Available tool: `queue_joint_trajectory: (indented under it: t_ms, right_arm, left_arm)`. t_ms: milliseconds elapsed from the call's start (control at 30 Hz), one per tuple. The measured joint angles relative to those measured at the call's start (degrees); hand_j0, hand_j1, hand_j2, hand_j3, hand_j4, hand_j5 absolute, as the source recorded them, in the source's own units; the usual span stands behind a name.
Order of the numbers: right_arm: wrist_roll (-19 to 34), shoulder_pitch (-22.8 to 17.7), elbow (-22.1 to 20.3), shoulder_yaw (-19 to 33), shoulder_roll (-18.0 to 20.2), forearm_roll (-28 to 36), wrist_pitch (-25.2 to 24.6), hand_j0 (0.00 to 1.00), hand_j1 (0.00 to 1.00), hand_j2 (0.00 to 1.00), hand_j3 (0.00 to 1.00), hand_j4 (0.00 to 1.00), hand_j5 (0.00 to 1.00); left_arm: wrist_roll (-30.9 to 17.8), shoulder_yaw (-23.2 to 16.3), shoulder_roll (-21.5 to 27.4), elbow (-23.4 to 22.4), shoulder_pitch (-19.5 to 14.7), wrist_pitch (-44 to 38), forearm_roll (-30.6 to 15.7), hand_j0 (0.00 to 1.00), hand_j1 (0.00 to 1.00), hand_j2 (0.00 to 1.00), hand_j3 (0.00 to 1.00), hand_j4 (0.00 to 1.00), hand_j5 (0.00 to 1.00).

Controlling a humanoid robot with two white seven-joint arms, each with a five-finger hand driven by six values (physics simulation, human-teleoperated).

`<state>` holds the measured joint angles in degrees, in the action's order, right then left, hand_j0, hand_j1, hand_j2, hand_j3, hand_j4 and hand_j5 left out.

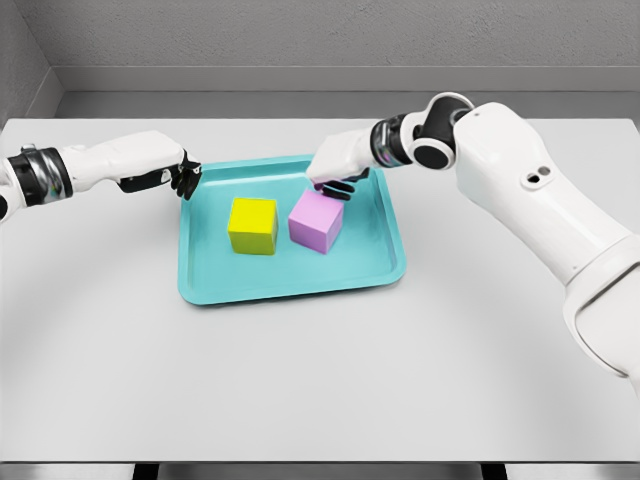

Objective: Push two cubes

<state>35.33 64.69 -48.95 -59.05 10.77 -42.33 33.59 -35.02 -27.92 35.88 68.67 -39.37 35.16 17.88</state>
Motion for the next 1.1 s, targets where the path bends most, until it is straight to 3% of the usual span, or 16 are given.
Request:
queue_joint_trajectory:
  t_ms: [400,600,700,800,867,1000,1100]
  right_arm:
    - [-0.3,-0.3,-4.5,-0.8,0.2,0.9,1.2,0.0,0.0,0.0,0.0,0.0,0.0]
    - [-0.3,0.2,-4.3,3.2,0.8,1.3,1.5,0.0,0.0,0.0,0.0,0.0,0.0]
    - [-0.3,-0.4,-4.3,5.2,2.3,1.4,1.5,0.0,0.0,0.0,0.0,0.0,0.0]
    - [-0.3,-2.2,-5.1,6.4,6.3,1.9,1.6,0.0,0.0,0.0,0.0,0.0,0.0]
    - [-0.3,-3.9,-9.7,7.1,11.0,2.4,1.6,0.0,0.0,0.0,0.0,0.0,0.0]
    - [-0.3,-6.0,-22.9,7.7,20.2,3.7,1.6,0.0,0.0,0.0,0.0,0.0,0.0]
    - [-0.3,-6.4,-27.2,8.1,23.6,7.3,1.6,0.04,0.04,0.04,0.04,0.04,0.04]
  left_arm:
    - [0.0,-0.1,0.0,0.0,0.4,0.0,0.1,0.15,0.15,0.15,0.15,0.15,0.15]
    - [0.0,-0.5,-0.2,-0.4,0.4,0.0,0.4,0.15,0.15,0.15,0.15,0.15,0.15]
    - [0.0,-2.0,-0.3,-0.5,0.4,0.0,0.5,0.15,0.15,0.15,0.15,0.15,0.15]
    - [0.0,-4.1,-0.6,-0.5,0.4,0.0,0.7,0.15,0.15,0.15,0.15,0.15,0.15]
    - [0.0,-5.5,-1.0,-0.6,0.4,0.0,0.8,0.15,0.15,0.15,0.15,0.15,0.15]
    - [0.0,-6.7,-1.5,-0.6,0.4,0.0,1.1,0.15,0.15,0.15,0.15,0.15,0.15]
    - [0.0,-7.0,-2.2,-1.7,0.3,0.0,1.6,0.15,0.15,0.15,0.15,0.15,0.15]
